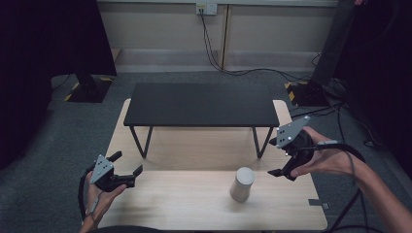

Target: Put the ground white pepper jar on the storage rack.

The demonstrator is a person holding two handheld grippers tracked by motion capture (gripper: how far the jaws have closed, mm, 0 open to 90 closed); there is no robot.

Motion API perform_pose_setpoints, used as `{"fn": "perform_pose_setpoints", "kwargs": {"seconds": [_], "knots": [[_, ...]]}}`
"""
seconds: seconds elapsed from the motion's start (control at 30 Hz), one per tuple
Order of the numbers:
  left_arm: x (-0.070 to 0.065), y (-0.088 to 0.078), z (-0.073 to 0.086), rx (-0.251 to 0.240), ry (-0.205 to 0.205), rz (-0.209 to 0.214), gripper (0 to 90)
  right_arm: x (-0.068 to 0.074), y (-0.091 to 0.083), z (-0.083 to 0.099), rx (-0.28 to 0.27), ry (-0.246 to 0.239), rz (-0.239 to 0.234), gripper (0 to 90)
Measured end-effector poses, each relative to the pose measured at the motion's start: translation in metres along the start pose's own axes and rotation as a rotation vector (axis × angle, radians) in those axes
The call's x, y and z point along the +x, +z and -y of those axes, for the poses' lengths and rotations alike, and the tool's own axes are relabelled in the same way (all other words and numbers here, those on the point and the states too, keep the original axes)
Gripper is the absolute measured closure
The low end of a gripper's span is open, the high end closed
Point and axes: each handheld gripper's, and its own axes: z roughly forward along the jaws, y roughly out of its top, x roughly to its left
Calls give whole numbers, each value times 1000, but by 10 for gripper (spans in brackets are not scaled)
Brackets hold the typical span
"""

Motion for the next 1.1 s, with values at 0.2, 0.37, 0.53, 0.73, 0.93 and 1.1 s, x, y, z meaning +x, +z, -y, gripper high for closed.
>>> {"fn": "perform_pose_setpoints", "kwargs": {"seconds": [0.2,0.37,0.53,0.73,0.93,1.1], "knots": [[0,1,0,2,6,6,0,-4,29,0,13,0,-48,70],[-1,2,0,8,9,11,1,-6,48,0,13,-2,-76,69],[-2,2,0,4,11,16,1,-9,67,-1,23,-15,-93,69],[-1,2,0,6,13,17,1,-12,83,-4,44,-13,-116,71],[-1,2,0,1,11,19,1,-14,102,-6,53,-18,-136,76],[-1,2,1,-1,11,16,1,-15,111,-10,74,-33,-143,77]]}}
